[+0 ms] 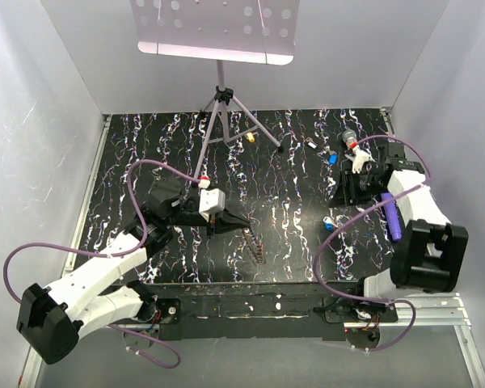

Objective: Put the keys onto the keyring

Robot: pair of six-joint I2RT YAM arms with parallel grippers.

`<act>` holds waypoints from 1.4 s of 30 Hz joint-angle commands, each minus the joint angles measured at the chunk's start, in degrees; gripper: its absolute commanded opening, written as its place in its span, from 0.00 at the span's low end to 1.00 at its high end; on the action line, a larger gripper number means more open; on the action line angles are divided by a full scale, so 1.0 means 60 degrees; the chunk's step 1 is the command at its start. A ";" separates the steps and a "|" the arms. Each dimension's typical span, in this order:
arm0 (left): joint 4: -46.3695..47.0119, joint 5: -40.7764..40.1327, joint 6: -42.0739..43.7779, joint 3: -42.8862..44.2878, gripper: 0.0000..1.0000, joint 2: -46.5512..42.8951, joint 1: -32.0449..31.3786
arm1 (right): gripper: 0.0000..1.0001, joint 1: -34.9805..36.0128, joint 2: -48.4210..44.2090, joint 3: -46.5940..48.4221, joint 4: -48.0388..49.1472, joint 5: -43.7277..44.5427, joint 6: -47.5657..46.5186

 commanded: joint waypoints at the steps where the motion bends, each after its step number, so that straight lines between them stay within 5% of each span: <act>1: -0.0320 -0.0258 0.0543 0.0341 0.00 -0.0279 0.0056 | 0.48 -0.0081 0.0987 0.0492 0.0710 0.0389 0.1194; 9: -0.0379 -0.0126 0.0558 0.0385 0.00 0.0117 0.0041 | 0.38 -0.0066 0.2672 0.0931 0.1048 0.0534 0.1472; 42: -0.0716 -0.0053 0.0822 0.0473 0.00 0.0278 0.0027 | 0.35 0.0358 0.4021 0.0917 0.0974 0.0871 0.1003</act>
